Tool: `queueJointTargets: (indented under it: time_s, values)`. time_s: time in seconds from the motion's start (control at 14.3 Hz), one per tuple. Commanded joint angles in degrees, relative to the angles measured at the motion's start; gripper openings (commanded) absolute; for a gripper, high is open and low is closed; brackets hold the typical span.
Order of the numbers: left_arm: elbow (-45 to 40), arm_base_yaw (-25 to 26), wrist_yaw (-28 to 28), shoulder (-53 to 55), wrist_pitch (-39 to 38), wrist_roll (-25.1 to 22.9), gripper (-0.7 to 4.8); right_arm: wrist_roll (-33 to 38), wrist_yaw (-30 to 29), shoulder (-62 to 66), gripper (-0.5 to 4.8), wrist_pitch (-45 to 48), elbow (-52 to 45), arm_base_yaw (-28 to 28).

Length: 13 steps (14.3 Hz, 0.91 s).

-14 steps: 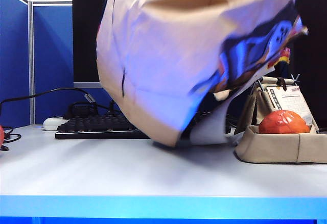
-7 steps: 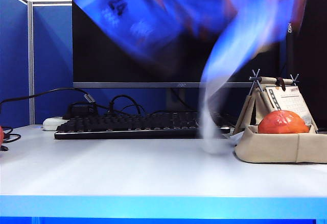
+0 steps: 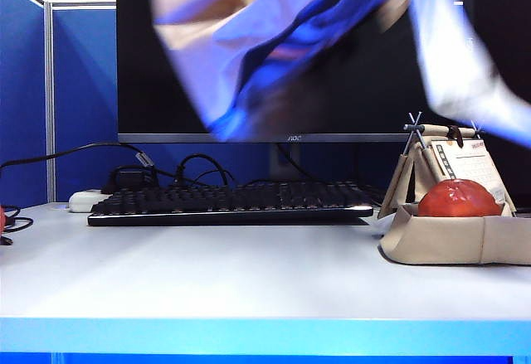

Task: Open the paper bag and put two oranges into the paper bag.

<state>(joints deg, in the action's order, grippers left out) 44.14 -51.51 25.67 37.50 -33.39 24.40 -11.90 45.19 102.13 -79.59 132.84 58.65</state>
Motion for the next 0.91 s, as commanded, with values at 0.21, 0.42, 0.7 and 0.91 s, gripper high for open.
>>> queueJointTargets:
  time_s: [0.21, 0.42, 0.7, 0.91]
  values:
    - [0.26, 13.64, -19.34, 15.67, 14.80, -4.11, 0.65, 0.33, 0.92, 2.43, -0.03, 0.28, -7.19, 0.68]
    - [0.35, 22.49, -26.36, 15.61, 19.80, -3.08, 0.65, 2.34, -0.83, 3.41, -0.03, 0.28, -9.90, -0.11]
    - [0.35, 24.17, -30.21, 26.21, 23.58, -2.75, 0.65, 3.67, -5.55, 4.13, -0.03, 0.52, -9.90, -0.04]
    - [0.35, 24.22, -30.14, 29.46, 23.82, -2.99, 0.66, 6.01, -14.43, 5.07, 0.30, 1.64, -9.90, -0.04]
